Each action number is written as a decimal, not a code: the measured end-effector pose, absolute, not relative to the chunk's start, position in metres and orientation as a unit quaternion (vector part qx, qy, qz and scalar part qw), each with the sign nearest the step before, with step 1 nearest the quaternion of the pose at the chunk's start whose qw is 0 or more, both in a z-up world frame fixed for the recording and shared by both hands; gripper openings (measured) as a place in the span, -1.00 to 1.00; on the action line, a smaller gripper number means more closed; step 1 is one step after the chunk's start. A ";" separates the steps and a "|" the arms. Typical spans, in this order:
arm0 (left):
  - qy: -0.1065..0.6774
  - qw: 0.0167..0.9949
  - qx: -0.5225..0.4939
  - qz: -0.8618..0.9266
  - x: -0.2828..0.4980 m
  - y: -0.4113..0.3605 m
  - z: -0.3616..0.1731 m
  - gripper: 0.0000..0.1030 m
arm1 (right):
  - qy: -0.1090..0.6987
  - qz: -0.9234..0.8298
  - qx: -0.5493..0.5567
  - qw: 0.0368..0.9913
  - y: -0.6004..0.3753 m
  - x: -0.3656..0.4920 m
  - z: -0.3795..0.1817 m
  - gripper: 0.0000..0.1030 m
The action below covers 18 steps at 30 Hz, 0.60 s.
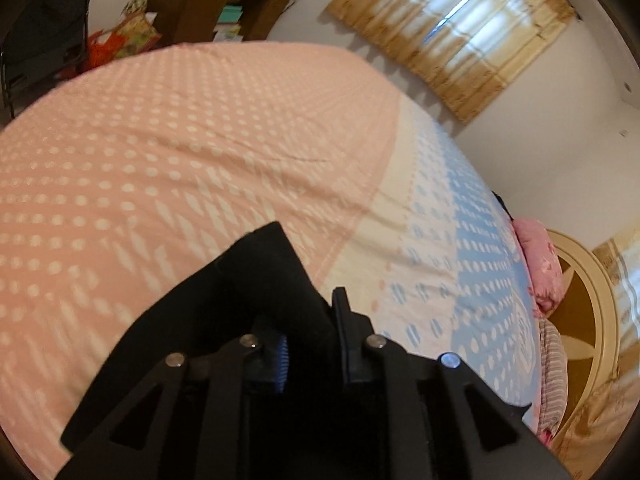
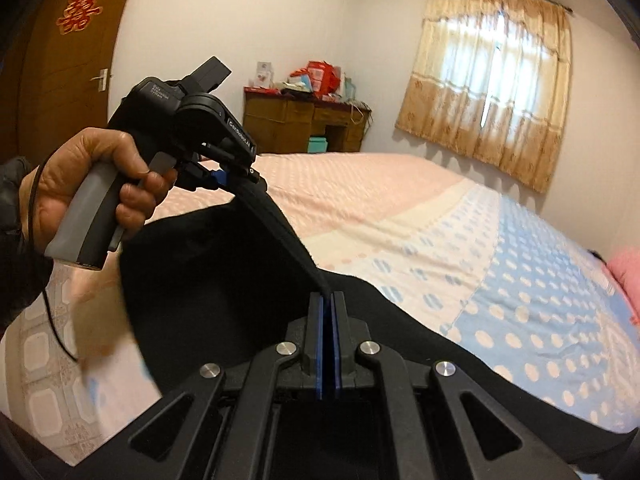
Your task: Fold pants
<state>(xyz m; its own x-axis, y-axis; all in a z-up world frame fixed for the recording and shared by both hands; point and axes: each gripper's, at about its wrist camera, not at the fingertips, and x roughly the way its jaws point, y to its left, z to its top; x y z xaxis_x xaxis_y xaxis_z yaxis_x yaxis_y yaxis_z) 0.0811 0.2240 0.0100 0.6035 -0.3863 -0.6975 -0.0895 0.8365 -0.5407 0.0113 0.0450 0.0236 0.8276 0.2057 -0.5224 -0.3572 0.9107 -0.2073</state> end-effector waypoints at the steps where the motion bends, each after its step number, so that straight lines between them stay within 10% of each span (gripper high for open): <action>1: 0.433 0.856 -0.267 -0.089 0.075 0.225 0.014 -0.62 | 0.251 0.153 -0.157 0.943 0.048 0.005 0.025 -0.94; 18: 0.435 0.878 -0.200 -0.018 0.000 0.249 -0.026 -0.62 | 0.274 0.170 -0.264 0.909 0.097 -0.064 -0.028 -0.94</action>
<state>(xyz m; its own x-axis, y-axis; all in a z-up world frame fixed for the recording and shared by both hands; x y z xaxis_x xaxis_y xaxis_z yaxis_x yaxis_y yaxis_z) 0.0003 0.2491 -0.0258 0.6218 -0.2045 -0.7560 -0.1429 0.9194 -0.3663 -0.0643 0.0969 -0.0284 0.7921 0.1645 -0.5879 -0.4541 0.8024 -0.3874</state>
